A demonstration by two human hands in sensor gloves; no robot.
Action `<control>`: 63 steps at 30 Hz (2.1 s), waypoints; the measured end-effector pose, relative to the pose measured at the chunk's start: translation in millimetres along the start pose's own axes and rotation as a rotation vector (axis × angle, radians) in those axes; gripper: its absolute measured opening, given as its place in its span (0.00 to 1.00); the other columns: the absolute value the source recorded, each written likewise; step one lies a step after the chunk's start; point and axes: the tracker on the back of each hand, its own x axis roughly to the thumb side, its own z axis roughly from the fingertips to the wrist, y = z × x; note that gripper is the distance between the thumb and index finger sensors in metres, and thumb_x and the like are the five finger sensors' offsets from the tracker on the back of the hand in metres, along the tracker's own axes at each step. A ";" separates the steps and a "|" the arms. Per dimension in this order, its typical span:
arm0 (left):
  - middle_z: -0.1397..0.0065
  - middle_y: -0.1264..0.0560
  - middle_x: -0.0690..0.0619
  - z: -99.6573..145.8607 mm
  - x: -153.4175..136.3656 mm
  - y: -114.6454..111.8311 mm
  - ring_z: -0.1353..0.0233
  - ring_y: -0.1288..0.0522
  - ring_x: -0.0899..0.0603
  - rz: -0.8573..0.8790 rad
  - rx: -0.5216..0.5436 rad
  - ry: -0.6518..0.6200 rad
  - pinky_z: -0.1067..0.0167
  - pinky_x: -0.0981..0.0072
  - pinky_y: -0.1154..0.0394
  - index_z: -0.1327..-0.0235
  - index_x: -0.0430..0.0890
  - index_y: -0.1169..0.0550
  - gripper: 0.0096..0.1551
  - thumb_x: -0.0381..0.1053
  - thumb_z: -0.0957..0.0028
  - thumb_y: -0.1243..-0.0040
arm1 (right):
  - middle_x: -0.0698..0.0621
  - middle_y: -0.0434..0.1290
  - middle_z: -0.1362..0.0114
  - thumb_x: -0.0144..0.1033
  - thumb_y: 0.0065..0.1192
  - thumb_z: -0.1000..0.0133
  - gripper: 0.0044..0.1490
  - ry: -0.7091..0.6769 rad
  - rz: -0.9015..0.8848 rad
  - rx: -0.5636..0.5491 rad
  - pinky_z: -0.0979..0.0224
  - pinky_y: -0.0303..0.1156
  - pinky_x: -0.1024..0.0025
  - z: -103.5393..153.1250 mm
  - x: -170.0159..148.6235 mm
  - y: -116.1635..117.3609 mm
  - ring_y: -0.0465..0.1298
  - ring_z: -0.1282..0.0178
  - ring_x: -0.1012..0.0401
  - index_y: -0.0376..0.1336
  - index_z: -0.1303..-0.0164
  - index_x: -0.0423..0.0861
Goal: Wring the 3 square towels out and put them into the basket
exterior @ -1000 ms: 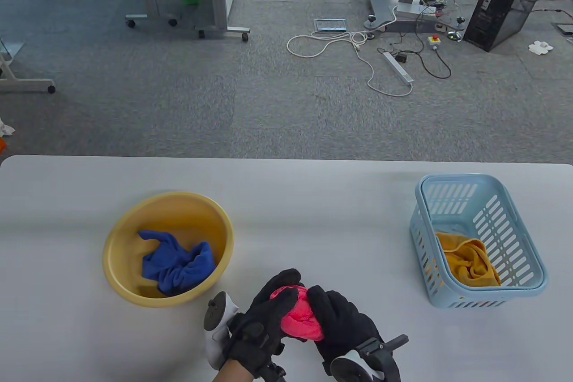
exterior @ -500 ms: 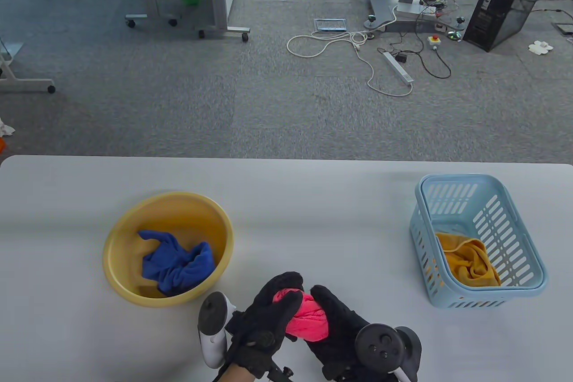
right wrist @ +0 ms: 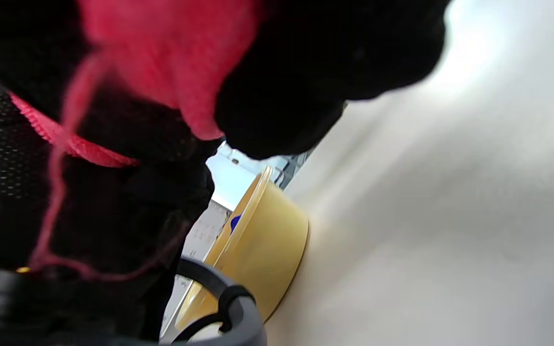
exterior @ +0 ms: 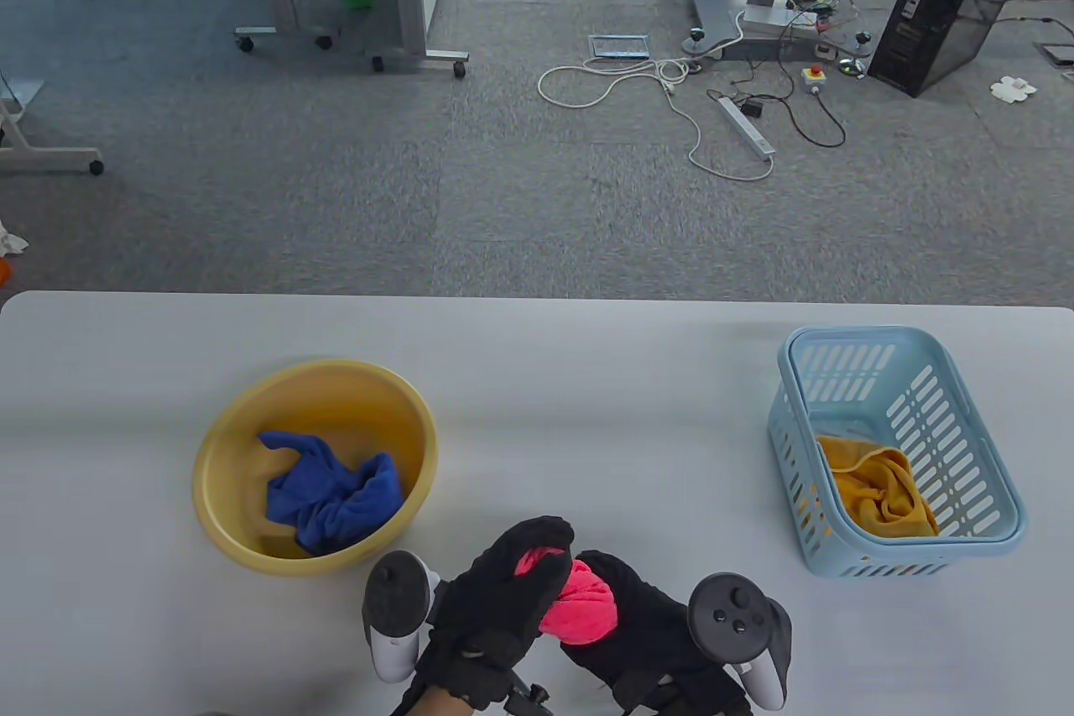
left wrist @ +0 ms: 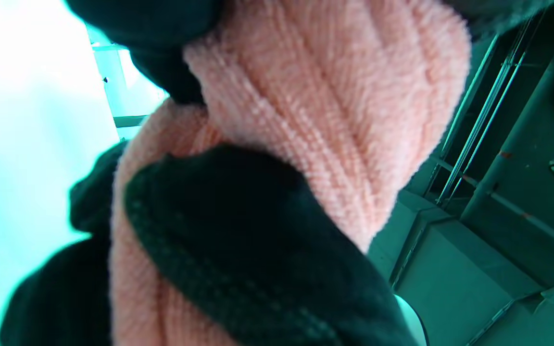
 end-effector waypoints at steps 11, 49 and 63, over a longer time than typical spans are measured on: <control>0.37 0.22 0.44 -0.5 11.4 -1.3 0.64 0.19 0.36 -0.138 -0.014 -0.126 0.77 0.67 0.20 0.35 0.50 0.21 0.27 0.63 0.42 0.35 | 0.41 0.78 0.46 0.44 0.89 0.53 0.53 0.065 -0.213 0.237 0.72 0.83 0.73 -6.8 -13.5 3.8 0.83 0.70 0.55 0.59 0.28 0.35; 0.43 0.19 0.44 2.0 37.7 -11.1 0.71 0.21 0.33 -0.154 -0.035 -0.353 0.84 0.61 0.23 0.45 0.49 0.15 0.21 0.58 0.44 0.29 | 0.47 0.81 0.54 0.51 0.88 0.52 0.45 0.035 -0.745 0.747 0.76 0.83 0.72 -16.6 -38.0 49.0 0.82 0.78 0.58 0.66 0.38 0.36; 0.43 0.19 0.44 2.2 42.5 -14.5 0.72 0.21 0.34 -0.156 -0.053 -0.388 0.84 0.61 0.24 0.45 0.49 0.15 0.20 0.58 0.44 0.30 | 0.47 0.81 0.57 0.52 0.89 0.54 0.43 0.026 -0.789 0.791 0.78 0.82 0.71 -16.3 -38.6 54.3 0.82 0.81 0.58 0.69 0.41 0.37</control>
